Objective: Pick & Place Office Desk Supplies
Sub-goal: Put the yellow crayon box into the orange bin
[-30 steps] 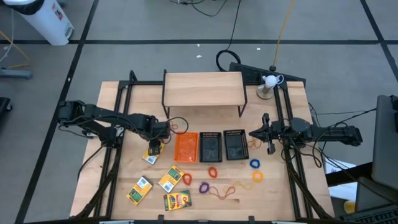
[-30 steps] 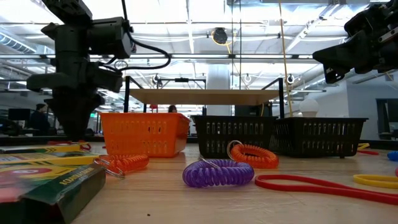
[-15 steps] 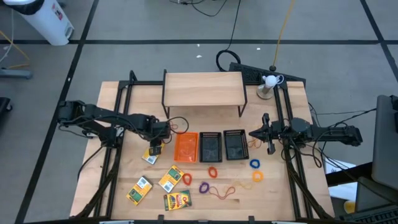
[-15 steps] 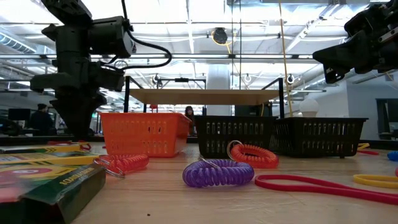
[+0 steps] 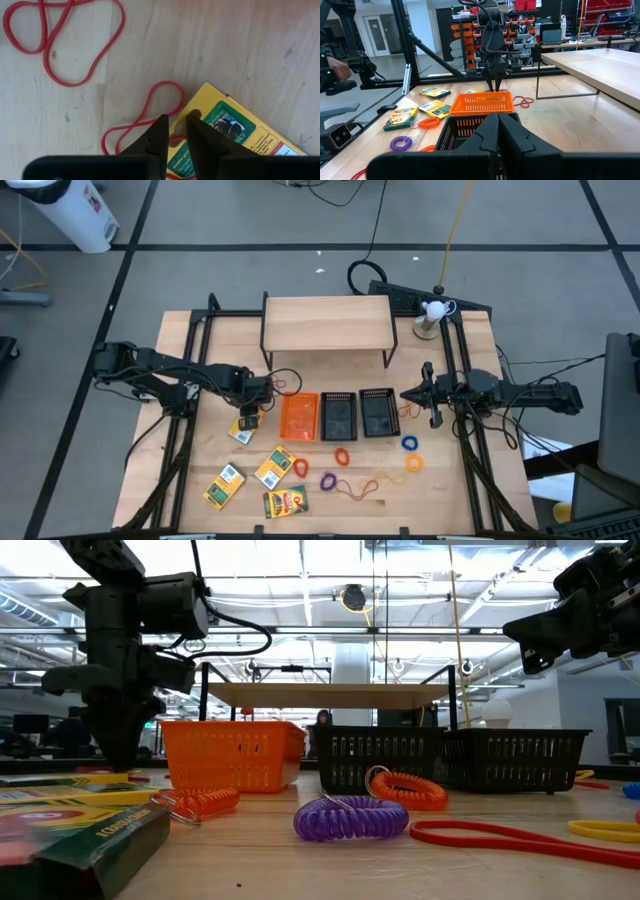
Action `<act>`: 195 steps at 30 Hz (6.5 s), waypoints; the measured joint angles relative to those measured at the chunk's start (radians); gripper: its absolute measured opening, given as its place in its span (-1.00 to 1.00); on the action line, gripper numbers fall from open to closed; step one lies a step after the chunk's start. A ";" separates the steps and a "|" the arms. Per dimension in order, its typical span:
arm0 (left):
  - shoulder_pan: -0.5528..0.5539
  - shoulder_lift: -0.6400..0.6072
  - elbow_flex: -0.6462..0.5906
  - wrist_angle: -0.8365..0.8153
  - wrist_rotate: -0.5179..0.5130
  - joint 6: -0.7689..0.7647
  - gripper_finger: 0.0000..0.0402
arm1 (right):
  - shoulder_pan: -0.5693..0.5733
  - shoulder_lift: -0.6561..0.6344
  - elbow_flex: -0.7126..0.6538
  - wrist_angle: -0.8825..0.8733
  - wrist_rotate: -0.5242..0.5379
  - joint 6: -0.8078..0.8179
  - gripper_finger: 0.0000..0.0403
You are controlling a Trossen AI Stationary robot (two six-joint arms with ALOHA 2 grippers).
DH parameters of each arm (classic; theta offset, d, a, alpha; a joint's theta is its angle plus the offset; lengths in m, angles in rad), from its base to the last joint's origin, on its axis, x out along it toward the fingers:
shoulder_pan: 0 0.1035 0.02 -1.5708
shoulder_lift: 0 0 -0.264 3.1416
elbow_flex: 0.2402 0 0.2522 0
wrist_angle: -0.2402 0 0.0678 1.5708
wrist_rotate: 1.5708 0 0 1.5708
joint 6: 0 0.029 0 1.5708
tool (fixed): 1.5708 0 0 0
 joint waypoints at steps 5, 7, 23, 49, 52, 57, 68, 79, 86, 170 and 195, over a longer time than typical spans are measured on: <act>0.000 0.000 0.000 0.000 -0.004 -0.002 -0.97 | 0.000 0.000 0.000 0.000 0.000 0.000 -1.00; 0.000 0.000 0.000 0.000 -0.004 0.000 -0.97 | 0.000 0.000 0.000 0.000 0.000 0.000 -1.00; 0.029 0.000 0.032 -0.002 -0.038 0.032 -0.99 | 0.000 0.000 0.000 0.000 0.000 0.000 -1.00; 0.085 0.000 0.161 -0.138 0.076 0.091 -0.42 | 0.000 0.000 0.000 0.000 -0.002 0.000 -0.97; 0.105 0.000 0.161 -0.138 0.076 0.104 -0.27 | 0.000 0.000 0.000 0.000 -0.003 0.000 -0.96; 0.122 0.000 0.160 -0.138 0.088 0.114 -0.10 | 0.000 0.000 0.000 0.000 -0.003 0.000 -0.93; 0.122 0.000 0.126 -0.133 0.129 0.124 -0.06 | 0.000 0.000 0.000 0.000 -0.003 0.000 -0.93; 0.122 0.010 0.126 -0.125 0.138 0.130 -0.06 | 0.000 0.000 0.000 0.000 -0.003 0.000 -0.93; 0.121 0.130 0.125 -0.127 0.147 0.155 -0.06 | 0.000 0.009 0.000 0.000 -0.004 0.000 -0.93; -0.118 0.170 0.818 -0.783 0.066 -0.037 -1.00 | 0.000 0.071 0.000 0.008 0.001 -0.008 -0.94; -0.228 0.170 0.996 -0.548 -0.368 -0.048 -1.00 | 0.000 0.071 0.000 0.008 0.001 0.000 -0.97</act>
